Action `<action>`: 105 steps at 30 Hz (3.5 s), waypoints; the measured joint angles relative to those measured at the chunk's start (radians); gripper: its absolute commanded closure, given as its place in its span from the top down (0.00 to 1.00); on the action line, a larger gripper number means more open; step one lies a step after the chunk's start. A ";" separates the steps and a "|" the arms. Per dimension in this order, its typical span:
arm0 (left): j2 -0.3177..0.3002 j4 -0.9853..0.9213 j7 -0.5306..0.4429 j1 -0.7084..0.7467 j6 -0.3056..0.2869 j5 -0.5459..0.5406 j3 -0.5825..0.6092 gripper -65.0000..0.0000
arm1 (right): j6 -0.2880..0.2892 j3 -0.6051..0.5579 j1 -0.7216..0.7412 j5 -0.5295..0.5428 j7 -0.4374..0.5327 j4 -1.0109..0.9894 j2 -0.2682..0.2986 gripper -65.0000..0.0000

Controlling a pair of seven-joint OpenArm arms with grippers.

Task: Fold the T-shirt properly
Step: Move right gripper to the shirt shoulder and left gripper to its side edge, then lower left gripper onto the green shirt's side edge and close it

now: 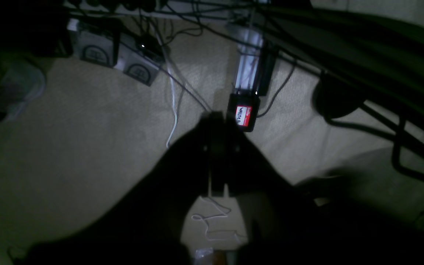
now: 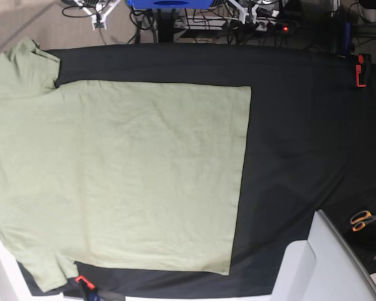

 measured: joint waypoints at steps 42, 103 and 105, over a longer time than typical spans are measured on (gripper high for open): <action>-0.103 1.593 0.191 0.560 -0.003 -0.010 -0.336 0.34 | 0.543 0.677 -0.494 0.590 -0.665 1.723 0.003 0.35; -0.062 1.241 0.224 0.372 0.000 -0.366 -0.108 0.78 | 0.700 0.956 -0.062 0.666 -0.939 0.831 0.260 0.01; -0.042 1.218 0.223 0.348 0.000 -0.367 -0.105 0.78 | 0.700 0.956 -0.062 0.664 -0.938 0.831 0.260 0.01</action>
